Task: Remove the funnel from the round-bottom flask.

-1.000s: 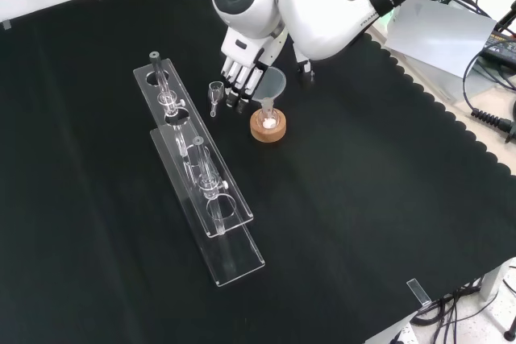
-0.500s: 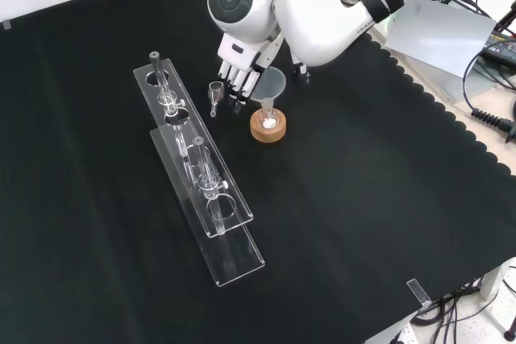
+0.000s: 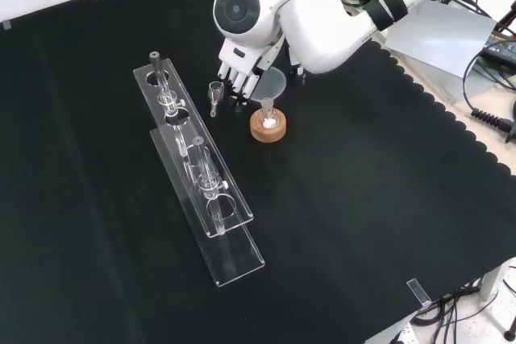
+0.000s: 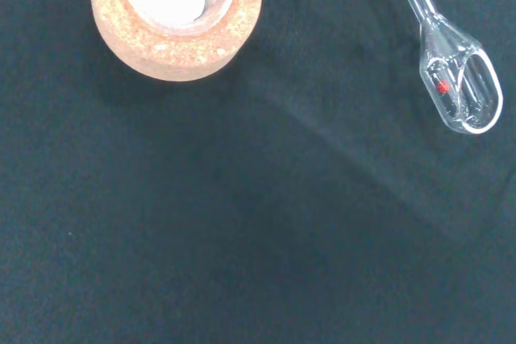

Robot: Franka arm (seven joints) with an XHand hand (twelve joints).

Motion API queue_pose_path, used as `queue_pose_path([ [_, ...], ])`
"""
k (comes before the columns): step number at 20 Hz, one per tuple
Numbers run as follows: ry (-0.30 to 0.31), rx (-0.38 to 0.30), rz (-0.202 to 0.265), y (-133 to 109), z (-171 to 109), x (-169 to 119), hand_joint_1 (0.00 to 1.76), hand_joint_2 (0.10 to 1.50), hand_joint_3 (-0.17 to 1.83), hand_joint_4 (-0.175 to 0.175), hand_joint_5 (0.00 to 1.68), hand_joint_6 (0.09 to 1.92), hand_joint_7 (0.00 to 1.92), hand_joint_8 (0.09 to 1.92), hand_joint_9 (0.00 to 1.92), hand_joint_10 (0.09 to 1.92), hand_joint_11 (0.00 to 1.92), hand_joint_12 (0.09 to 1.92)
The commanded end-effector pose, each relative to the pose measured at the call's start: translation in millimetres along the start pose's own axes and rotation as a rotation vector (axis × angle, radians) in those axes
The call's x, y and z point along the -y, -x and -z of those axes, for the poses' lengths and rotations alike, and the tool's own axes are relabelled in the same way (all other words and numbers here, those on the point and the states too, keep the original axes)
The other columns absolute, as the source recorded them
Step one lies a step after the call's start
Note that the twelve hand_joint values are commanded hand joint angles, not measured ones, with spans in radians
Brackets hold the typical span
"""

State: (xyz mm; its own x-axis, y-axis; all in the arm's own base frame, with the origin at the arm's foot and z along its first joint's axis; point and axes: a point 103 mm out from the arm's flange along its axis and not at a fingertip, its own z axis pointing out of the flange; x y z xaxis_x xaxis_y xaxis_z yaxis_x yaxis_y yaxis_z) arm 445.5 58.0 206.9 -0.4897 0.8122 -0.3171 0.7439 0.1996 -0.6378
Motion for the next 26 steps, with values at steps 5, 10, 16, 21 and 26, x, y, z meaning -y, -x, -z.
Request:
queue_pose_path([
  [5, 0.099, 0.029, -0.021, 1.6, 10.8, 9.3, 0.60, 0.81, 0.12, -0.004, 0.50, 0.09, 0.41, 0.65, 0.84, 0.52, 0.43, 1.39],
  [10, 0.128, 0.021, -0.024, 4.0, 17.5, 16.3, 0.61, 0.82, 0.13, -0.007, 0.55, 0.09, 0.46, 0.65, 0.90, 0.51, 0.46, 1.37],
  [16, 0.132, 0.044, -0.033, 8.9, 29.3, 28.4, 0.62, 0.82, 0.14, -0.008, 0.56, 0.09, 0.46, 0.65, 0.91, 0.50, 0.47, 1.37],
  [21, 0.120, 0.030, -0.048, 17.6, 40.7, 43.6, 0.62, 0.82, 0.14, -0.011, 0.55, 0.09, 0.46, 0.64, 0.91, 0.49, 0.47, 1.36],
  [26, 0.109, 0.017, -0.052, 26.4, 54.1, 60.4, 0.61, 0.82, 0.15, -0.013, 0.53, 0.09, 0.45, 0.64, 0.92, 0.49, 0.46, 1.36],
])
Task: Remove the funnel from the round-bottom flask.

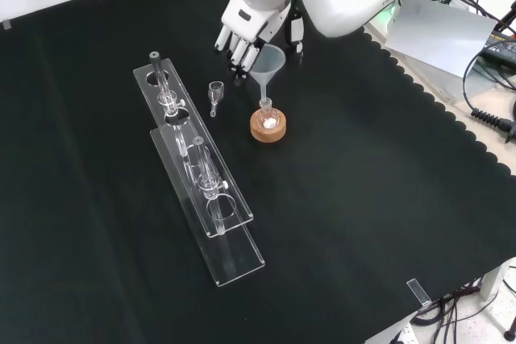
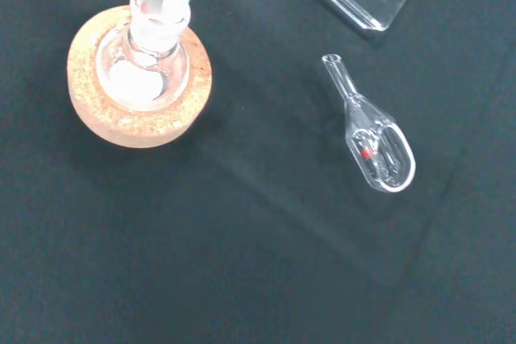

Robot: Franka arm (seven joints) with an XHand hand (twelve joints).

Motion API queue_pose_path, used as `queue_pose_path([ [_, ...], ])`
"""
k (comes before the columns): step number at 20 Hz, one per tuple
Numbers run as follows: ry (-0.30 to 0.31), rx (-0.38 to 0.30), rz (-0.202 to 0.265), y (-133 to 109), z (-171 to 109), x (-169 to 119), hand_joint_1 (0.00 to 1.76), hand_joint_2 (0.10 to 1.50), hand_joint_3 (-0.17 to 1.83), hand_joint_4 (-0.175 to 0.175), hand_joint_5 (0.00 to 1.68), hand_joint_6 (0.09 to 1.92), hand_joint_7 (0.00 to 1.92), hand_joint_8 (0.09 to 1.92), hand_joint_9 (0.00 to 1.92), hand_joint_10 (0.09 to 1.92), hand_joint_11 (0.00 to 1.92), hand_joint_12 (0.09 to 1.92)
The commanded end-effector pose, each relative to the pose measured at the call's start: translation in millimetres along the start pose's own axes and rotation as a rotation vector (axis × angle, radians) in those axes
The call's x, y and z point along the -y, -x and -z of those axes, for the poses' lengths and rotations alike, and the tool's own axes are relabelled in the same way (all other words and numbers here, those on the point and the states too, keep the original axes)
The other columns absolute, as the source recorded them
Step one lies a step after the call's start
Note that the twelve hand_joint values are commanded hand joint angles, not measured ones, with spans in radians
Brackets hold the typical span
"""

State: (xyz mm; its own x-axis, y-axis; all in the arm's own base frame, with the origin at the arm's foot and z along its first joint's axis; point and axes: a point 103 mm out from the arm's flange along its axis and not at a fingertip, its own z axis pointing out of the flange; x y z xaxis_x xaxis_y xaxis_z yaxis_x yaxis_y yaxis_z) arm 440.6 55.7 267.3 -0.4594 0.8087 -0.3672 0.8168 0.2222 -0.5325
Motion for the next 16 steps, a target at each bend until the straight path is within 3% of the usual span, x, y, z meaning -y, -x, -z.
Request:
queue_pose_path([
  [1, -0.003, -0.016, 0.004, 10.8, 19.6, 18.3, 0.61, 0.82, 0.15, -0.013, 0.53, 0.09, 0.45, 0.64, 0.92, 0.49, 0.46, 1.36],
  [9, -0.005, -0.024, -0.016, 20.6, 39.4, 34.2, 0.61, 0.82, 0.15, -0.015, 0.51, 0.09, 0.44, 0.64, 0.91, 0.48, 0.46, 1.36],
  [16, 0.009, -0.076, -0.027, 41.0, 45.0, 36.5, 0.61, 0.82, 0.16, -0.015, 0.51, 0.09, 0.43, 0.64, 0.91, 0.48, 0.46, 1.37],
])
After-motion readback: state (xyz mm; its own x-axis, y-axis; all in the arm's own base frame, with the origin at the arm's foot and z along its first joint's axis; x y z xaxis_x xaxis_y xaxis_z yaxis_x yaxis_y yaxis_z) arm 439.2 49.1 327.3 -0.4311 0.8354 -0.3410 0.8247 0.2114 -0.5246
